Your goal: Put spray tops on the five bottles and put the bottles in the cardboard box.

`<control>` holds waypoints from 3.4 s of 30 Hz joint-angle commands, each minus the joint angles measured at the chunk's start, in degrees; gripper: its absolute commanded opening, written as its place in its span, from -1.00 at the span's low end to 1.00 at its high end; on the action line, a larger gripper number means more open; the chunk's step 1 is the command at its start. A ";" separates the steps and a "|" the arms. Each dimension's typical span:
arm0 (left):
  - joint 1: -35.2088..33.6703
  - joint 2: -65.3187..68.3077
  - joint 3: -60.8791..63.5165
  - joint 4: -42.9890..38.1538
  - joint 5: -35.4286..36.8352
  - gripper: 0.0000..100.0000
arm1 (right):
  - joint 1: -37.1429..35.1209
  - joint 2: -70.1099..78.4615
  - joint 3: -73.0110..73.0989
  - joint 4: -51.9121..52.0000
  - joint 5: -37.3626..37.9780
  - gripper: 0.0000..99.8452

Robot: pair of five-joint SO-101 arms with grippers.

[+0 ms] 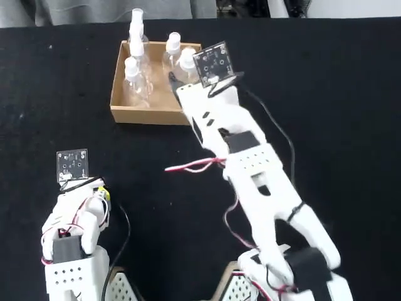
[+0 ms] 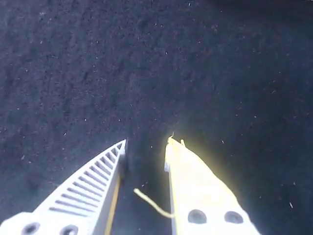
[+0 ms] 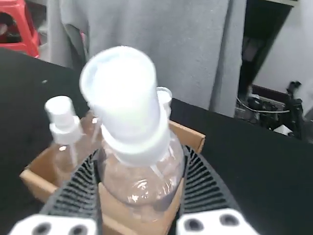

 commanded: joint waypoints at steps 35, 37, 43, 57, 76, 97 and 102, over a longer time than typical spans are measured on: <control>-0.48 -0.35 1.27 0.18 -0.09 -0.76 | 2.55 31.78 -19.74 -2.99 -6.42 -0.97; -0.48 -0.35 1.27 0.18 -0.09 -0.76 | 2.55 32.57 -19.56 -4.22 -6.42 -0.97; -0.48 -0.35 1.27 0.18 -0.09 -0.76 | 2.46 34.51 -19.65 -4.40 -6.33 -0.97; -0.48 -0.35 1.27 0.18 -0.09 -0.76 | 1.93 34.33 -19.65 -4.13 -6.24 -0.97; -0.48 -0.35 1.27 0.18 -0.09 -0.77 | 1.76 34.07 -17.80 -3.87 -6.33 -0.40; -0.48 -0.35 1.27 0.18 -0.09 -0.77 | -0.62 32.04 -19.12 3.96 -6.33 -0.15; -0.48 -0.35 1.27 0.18 -0.09 -0.77 | -0.97 28.00 -16.92 4.22 -6.51 -0.15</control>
